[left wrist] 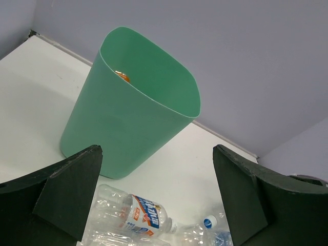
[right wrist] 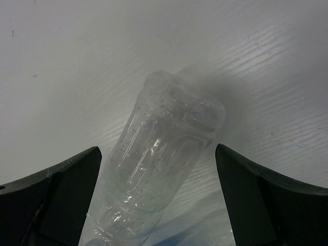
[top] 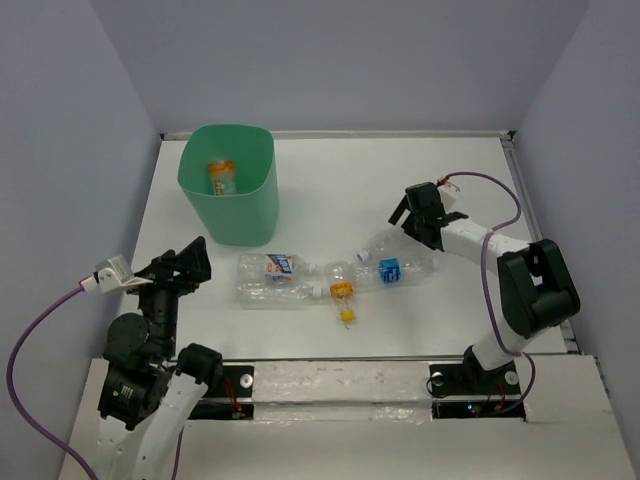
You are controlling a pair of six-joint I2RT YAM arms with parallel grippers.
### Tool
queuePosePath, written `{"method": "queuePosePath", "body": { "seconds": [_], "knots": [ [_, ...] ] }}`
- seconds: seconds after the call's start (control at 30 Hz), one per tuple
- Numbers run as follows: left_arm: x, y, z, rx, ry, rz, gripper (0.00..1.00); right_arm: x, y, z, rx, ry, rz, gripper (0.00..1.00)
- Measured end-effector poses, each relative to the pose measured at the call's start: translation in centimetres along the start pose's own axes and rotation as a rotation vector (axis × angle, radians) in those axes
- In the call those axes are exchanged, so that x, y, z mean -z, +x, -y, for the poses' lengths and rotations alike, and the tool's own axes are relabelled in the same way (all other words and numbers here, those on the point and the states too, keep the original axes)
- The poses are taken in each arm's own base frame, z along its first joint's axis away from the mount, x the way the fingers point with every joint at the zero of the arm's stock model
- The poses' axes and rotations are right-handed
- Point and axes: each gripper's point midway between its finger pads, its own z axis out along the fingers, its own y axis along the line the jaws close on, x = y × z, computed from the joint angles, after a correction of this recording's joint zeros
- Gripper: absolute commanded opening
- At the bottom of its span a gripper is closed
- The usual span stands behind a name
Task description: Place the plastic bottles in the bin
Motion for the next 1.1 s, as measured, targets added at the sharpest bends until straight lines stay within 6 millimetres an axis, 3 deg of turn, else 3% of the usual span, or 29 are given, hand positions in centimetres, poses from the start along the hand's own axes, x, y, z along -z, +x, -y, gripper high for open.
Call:
{"method": "queuePosePath", "body": {
  "seconds": [0.2, 0.33, 0.47, 0.73, 0.8, 0.93, 1.0, 1.1],
  "knots": [
    [0.1, -0.1, 0.0, 0.001, 0.002, 0.003, 0.99, -2.1, 1.5, -0.3, -0.024, 0.007, -0.057, 0.93],
    [0.1, -0.1, 0.0, 0.001, 0.002, 0.003, 0.99, -2.6, 1.6, -1.0, -0.046, -0.009, -0.064, 0.79],
    [0.1, -0.1, 0.0, 0.001, 0.002, 0.003, 0.99, -2.8, 1.1, -1.7, -0.079, -0.029, -0.047, 0.67],
    [0.1, -0.1, 0.0, 0.001, 0.002, 0.003, 0.99, -2.7, -1.2, -3.1, -0.14, -0.081, 0.048, 0.63],
    [0.1, -0.1, 0.0, 0.001, 0.002, 0.003, 0.99, -1.6, -2.6, -3.7, -0.141, -0.12, 0.091, 0.63],
    [0.1, -0.1, 0.0, 0.001, 0.002, 0.003, 0.99, 2.9, -7.3, -6.2, -0.154, -0.258, 0.226, 0.62],
    [0.1, -0.1, 0.0, 0.001, 0.002, 0.003, 0.99, 6.4, -9.8, -8.6, -0.149, -0.371, 0.317, 0.62],
    [0.1, -0.1, 0.0, 0.001, 0.0, 0.004, 0.99, 11.8, -11.2, -13.7, -0.101, -0.543, 0.402, 0.61]
  ]
}}
